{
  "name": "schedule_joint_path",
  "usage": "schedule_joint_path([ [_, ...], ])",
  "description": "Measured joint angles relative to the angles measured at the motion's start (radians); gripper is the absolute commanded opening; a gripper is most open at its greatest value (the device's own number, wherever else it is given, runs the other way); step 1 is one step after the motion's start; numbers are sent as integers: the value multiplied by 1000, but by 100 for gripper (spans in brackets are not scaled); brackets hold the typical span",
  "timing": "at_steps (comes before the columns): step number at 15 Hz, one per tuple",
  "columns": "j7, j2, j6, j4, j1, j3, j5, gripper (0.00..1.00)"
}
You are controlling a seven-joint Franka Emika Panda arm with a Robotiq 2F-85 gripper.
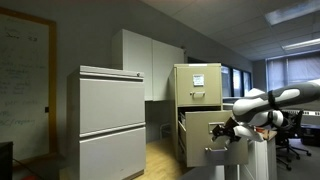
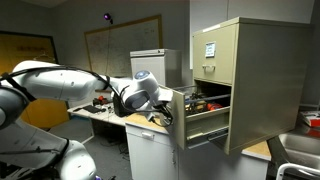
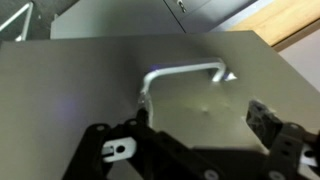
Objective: Open the bottom drawer of the cabinet to the right.
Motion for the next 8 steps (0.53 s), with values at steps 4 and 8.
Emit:
schedule_joint_path([
  [4,-8,-81,63,16,68,46,-19,100],
  [8,-6,-61,-39,49,57,47,-110,100],
])
